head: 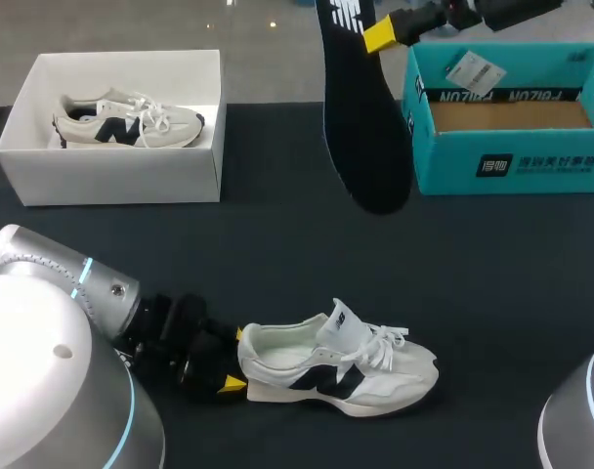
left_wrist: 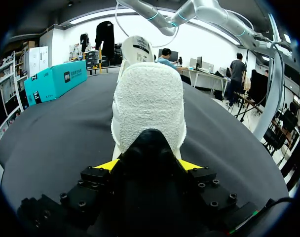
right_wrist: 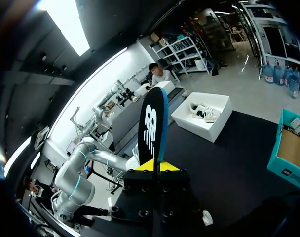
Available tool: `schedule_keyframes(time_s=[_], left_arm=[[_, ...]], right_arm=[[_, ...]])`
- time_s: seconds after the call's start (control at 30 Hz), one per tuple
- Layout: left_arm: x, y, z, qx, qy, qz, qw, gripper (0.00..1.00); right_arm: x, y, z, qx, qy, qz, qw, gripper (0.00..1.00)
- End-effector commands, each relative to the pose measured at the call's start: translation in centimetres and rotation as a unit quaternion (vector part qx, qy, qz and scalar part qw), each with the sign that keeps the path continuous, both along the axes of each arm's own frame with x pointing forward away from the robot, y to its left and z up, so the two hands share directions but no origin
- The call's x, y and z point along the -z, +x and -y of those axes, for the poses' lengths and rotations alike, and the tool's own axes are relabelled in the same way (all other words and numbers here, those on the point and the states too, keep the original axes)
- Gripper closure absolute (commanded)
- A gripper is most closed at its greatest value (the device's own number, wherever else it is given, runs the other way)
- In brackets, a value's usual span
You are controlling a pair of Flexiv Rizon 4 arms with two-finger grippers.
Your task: Take the shoe out of the shoebox, open the shoe tongue, remove and reinsert the insole, then place the shoe into the shoebox
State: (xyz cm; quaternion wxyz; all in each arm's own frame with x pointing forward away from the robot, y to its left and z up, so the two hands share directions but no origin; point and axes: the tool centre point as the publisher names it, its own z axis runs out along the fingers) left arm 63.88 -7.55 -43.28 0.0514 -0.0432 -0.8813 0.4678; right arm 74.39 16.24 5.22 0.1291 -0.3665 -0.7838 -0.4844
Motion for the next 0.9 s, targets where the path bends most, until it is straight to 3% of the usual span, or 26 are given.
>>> schedule_keyframes(time_s=[0.03,0.33,0.9], left_arm=[[0.4,-0.1,0.2,0.0,0.002,0.0,1.0,1.0],[0.4,-0.1,0.2,0.0,0.002,0.0,1.0,1.0],[0.4,-0.1,0.2,0.0,0.002,0.0,1.0,1.0]], right_arm=[[-1.0,-0.2,-1.1,0.011,-0.014,0.002,1.0,1.0],[-2.1,-0.8,-1.7,0.019,-0.026,0.011,0.999,1.0],[-2.0,-0.3,-1.4,0.021,-0.023,0.021,0.999,1.0]])
